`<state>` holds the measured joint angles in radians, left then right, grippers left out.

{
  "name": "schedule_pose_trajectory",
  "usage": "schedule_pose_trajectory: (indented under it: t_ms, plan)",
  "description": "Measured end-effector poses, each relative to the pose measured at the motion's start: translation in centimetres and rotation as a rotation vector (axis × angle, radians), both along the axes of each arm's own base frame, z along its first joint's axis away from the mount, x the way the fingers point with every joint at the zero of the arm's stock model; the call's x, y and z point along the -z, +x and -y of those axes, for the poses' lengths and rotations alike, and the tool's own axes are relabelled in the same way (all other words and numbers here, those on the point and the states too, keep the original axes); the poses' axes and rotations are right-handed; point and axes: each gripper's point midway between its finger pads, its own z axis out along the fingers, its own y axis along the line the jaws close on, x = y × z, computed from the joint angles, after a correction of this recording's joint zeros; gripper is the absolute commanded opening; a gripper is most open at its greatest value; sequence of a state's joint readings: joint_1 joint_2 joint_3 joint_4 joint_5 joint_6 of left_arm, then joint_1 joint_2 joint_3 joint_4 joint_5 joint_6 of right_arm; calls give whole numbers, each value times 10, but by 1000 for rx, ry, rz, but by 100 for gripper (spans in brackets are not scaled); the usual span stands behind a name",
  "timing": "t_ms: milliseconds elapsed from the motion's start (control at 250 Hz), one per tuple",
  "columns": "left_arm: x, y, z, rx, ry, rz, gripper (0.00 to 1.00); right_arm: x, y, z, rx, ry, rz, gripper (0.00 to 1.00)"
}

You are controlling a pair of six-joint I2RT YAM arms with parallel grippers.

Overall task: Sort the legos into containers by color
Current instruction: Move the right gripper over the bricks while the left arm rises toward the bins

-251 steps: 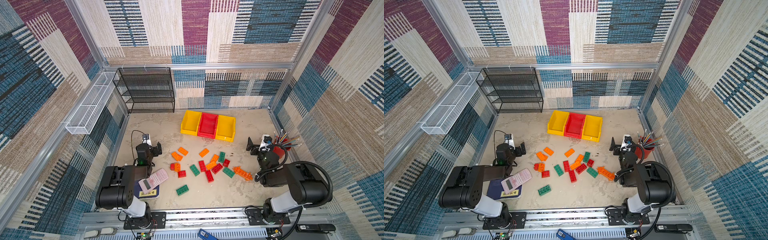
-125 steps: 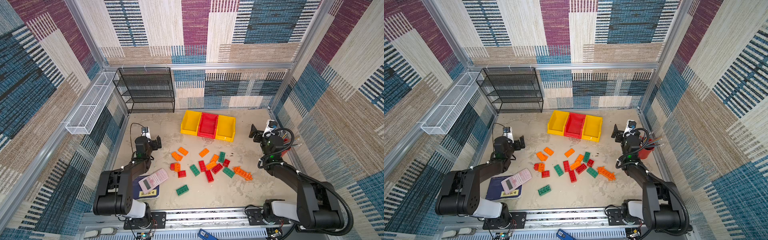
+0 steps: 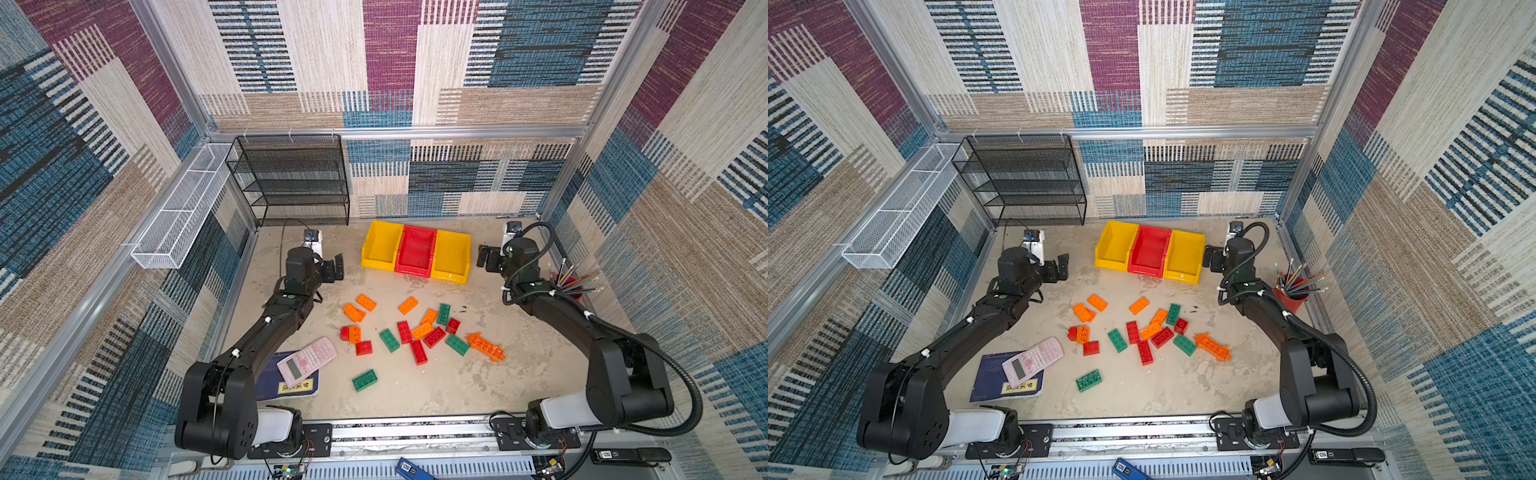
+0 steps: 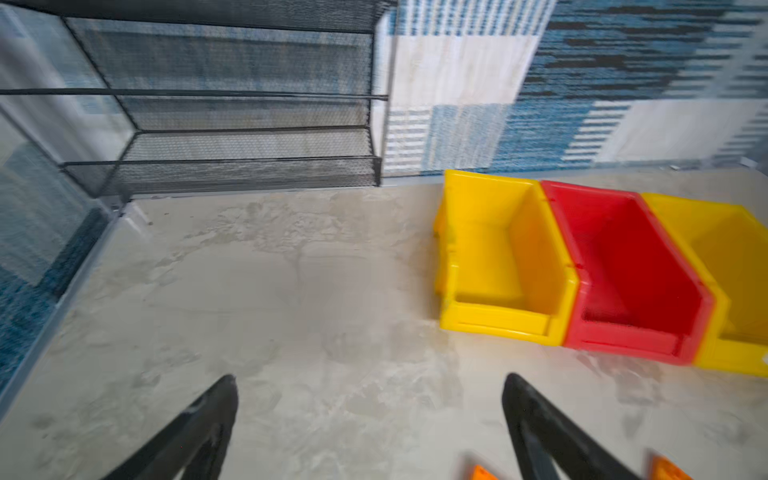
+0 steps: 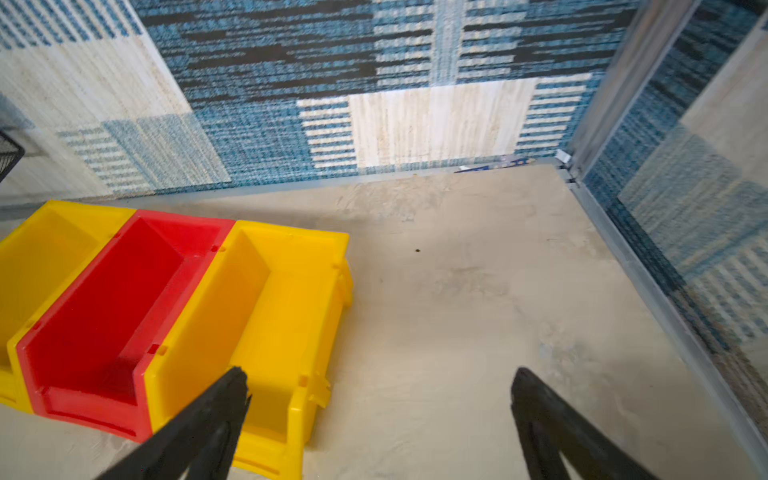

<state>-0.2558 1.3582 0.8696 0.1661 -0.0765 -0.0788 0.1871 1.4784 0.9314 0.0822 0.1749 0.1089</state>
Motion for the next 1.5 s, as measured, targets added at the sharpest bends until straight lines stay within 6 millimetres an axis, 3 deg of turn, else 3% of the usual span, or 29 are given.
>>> schedule_pose_trajectory:
  t_ms: [88, 192, 388, 472, 720, 892, 1084, 1284, 1496]
  plan:
    - [1, -8, 41, 89, -4, -15, 99, 17, 2, -26, -43, -20, -84, 100]
    - [10, -18, 76, 158, -18, -44, 99, 28, 5, -41, -64, -14, -160, 100]
    - [17, -37, 116, 231, -39, -72, 99, 45, -2, -59, -56, 11, -303, 93]
    - [21, -46, 129, 264, -36, -80, 99, 57, -13, -62, -45, 11, -384, 93]
    - [34, -57, 127, 252, -31, -109, 99, 68, -56, -66, -15, 40, -504, 91]
    - [33, -58, 125, 250, -33, -109, 99, 79, -80, -67, 22, 112, -590, 81]
    - [36, -62, 122, 243, -40, -117, 99, 91, -114, -70, 58, 123, -688, 79]
    - [40, -69, 117, 226, -59, -129, 99, 87, -134, -69, 71, 159, -699, 74]
    - [46, -74, 118, 224, -72, -149, 99, 96, -149, -80, 41, 205, -752, 70]
